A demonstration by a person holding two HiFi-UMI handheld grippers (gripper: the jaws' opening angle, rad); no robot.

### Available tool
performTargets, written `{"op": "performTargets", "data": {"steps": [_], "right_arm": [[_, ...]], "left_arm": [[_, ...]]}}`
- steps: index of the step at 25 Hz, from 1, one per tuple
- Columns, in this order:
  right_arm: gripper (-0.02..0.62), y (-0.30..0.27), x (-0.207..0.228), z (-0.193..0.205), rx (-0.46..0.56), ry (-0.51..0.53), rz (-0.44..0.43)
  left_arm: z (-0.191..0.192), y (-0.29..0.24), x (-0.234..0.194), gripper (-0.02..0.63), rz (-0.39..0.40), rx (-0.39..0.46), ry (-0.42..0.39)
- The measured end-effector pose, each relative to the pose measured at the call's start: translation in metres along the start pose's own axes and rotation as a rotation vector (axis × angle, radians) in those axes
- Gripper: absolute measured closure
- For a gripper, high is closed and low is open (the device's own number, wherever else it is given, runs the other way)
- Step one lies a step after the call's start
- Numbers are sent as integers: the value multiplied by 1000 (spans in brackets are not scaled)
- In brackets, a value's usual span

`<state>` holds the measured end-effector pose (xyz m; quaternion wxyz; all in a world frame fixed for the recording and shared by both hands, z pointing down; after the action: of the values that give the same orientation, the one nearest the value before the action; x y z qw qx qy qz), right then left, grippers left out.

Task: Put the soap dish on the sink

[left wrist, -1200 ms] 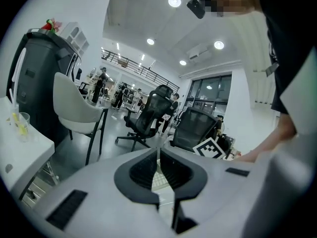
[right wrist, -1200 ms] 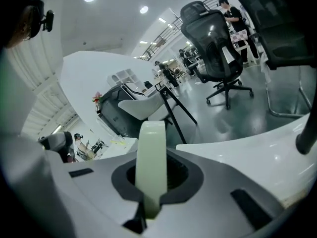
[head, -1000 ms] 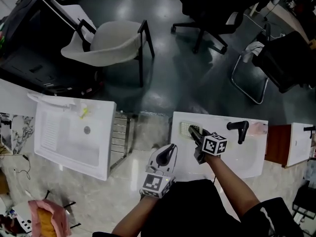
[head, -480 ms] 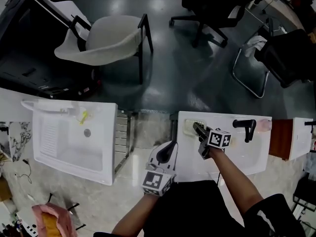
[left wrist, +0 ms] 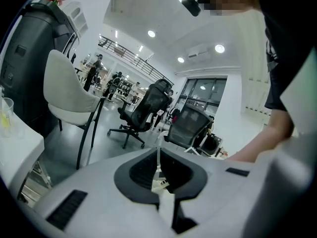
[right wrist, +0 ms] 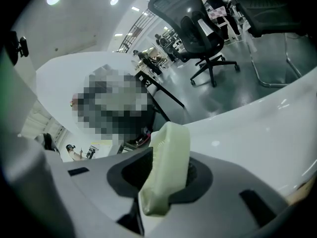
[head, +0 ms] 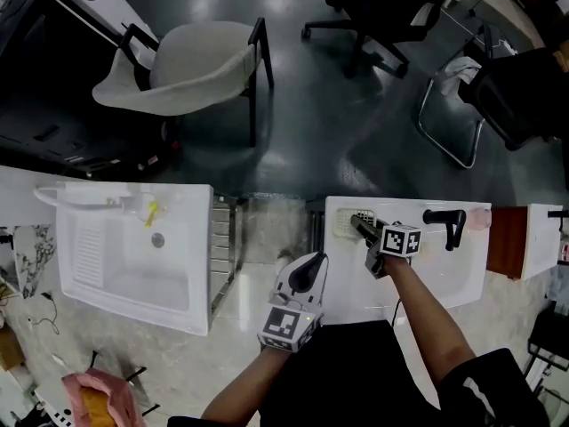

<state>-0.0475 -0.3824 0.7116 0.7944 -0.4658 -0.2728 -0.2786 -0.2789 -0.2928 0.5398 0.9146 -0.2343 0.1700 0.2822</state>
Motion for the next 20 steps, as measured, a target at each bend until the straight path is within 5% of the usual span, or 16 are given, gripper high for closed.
{"op": "performTargets", "data": {"steps": [8, 20], "right_arm": [[446, -4, 3, 4, -60, 40, 71], [379, 4, 15, -10, -57, 152, 314]], "left_arm": [[-9, 7, -9, 583, 31, -6, -76], [-19, 14, -24, 581, 56, 16, -127]]}}
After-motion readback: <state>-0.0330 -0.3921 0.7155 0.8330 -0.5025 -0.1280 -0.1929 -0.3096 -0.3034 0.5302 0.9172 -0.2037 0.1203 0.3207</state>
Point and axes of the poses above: the fingertips, and each gripper's own axes: y backward along the fingers, x to its right, z out of its underside, the point moved 8 cm from there along y, backward along the fingers, and after that the axes turned 3 degrees about -z, right-handed, at the moved point
